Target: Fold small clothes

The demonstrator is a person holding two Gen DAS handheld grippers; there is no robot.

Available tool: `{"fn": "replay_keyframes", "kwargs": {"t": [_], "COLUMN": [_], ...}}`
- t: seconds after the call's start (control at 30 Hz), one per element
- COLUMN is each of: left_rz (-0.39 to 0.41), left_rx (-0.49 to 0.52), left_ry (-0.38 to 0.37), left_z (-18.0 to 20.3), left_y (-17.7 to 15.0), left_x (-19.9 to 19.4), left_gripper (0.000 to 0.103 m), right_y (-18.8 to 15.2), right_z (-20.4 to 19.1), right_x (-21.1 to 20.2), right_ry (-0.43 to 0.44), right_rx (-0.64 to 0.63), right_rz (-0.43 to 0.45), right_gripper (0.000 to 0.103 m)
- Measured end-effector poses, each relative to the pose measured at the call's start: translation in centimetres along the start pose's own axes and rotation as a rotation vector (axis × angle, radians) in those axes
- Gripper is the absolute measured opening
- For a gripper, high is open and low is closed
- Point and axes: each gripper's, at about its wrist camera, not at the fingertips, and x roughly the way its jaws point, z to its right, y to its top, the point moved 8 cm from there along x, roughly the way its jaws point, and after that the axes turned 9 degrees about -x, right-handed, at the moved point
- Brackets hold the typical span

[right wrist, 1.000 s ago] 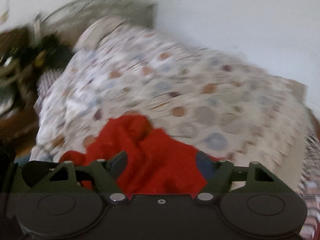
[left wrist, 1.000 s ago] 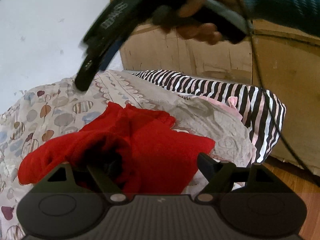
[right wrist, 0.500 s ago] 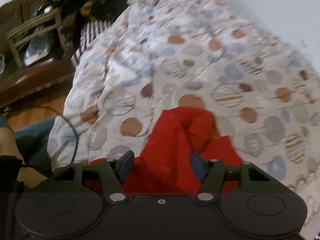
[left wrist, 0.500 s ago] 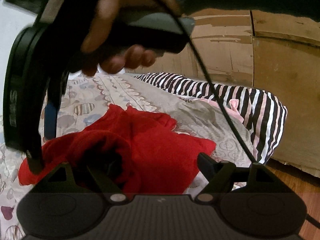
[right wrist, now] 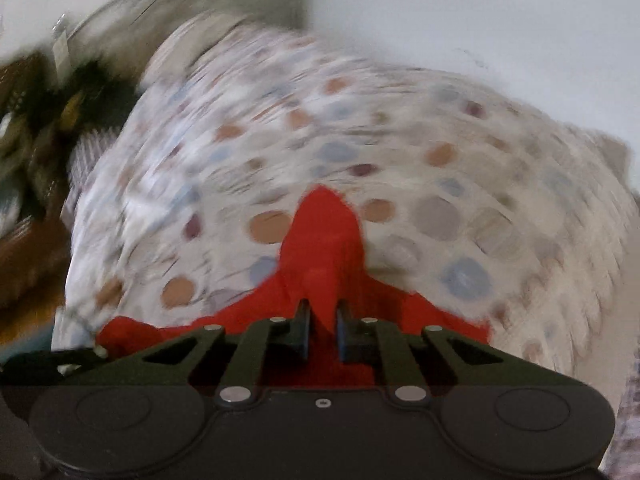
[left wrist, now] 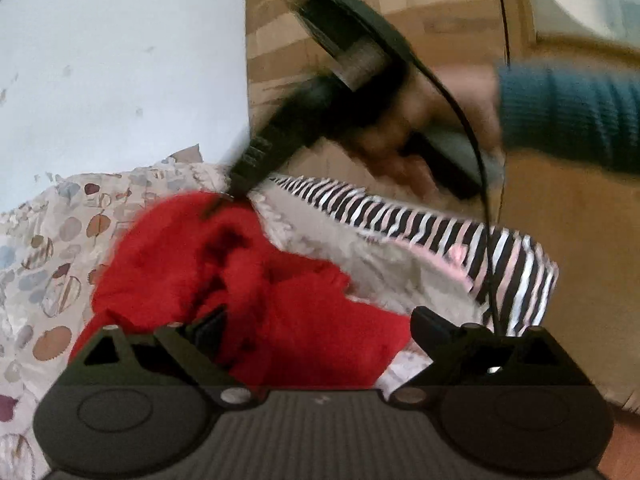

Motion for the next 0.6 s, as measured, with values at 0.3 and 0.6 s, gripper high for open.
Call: {"fn": "replay_keyframes", "kwargs": {"t": [0.3, 0.6], "left_rz": [0.071, 0.096], "left_rx": [-0.032, -0.044], "left_ry": [0.054, 0.258], "left_z": [-0.5, -6.8], "left_y": [0.1, -0.2], "left_x": [-4.6, -6.0], "left_gripper": [0.100, 0.102], "right_y": [-8.4, -9.1], "right_z": [2.1, 2.6], "right_x": [-0.1, 0.2], "right_ry": [0.010, 0.025], "right_rx": [0.364, 0.428], "right_rz": [0.149, 0.194], "right_gripper": [0.011, 0.012]}}
